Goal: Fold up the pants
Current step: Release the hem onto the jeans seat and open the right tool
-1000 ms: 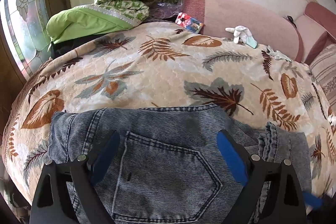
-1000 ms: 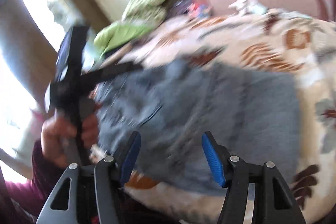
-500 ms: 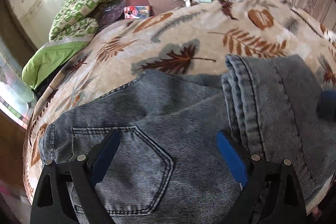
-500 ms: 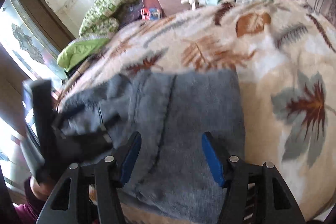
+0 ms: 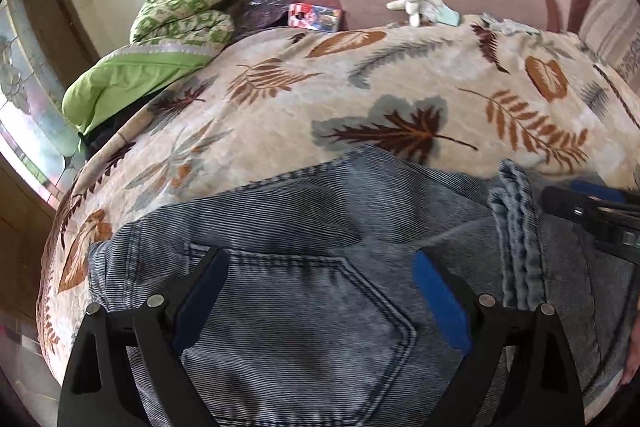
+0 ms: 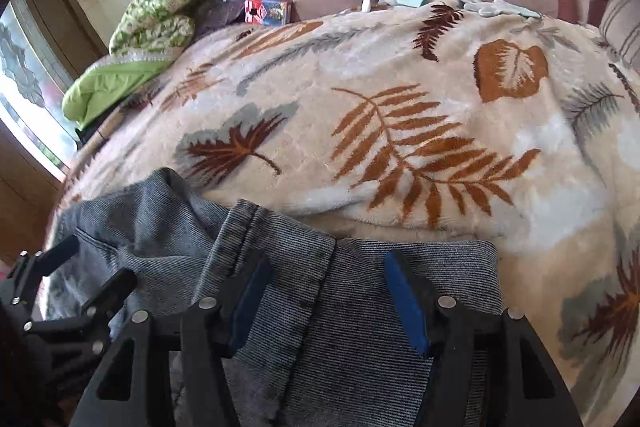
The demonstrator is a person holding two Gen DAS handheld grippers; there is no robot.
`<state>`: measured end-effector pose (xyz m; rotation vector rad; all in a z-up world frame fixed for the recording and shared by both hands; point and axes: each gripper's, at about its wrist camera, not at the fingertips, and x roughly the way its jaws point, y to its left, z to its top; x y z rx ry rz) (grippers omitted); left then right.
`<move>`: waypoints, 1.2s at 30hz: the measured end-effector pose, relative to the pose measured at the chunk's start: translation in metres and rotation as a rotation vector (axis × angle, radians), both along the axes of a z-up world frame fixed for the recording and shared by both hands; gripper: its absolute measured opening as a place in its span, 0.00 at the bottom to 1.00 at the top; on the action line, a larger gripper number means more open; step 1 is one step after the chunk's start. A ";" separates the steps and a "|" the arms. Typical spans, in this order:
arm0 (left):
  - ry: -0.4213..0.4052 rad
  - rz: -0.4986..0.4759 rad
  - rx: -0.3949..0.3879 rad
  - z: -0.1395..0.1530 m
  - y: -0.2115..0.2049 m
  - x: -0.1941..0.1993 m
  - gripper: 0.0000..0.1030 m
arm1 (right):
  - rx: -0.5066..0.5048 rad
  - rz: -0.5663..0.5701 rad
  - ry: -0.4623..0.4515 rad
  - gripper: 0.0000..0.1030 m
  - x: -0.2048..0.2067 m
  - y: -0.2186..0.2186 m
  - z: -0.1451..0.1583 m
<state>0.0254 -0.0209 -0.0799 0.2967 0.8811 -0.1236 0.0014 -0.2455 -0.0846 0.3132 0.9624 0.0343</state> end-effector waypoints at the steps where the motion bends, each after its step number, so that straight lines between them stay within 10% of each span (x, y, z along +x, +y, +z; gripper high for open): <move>1: -0.002 0.009 -0.013 0.002 0.004 0.000 0.91 | 0.029 -0.006 -0.013 0.62 -0.005 -0.004 0.002; 16: -0.205 0.119 -0.034 0.038 0.040 -0.022 0.91 | 0.094 0.060 -0.318 0.62 -0.083 0.018 0.053; 36: -0.165 0.275 -0.003 0.014 0.086 -0.041 0.91 | 0.047 0.229 -0.310 0.62 -0.095 0.064 0.049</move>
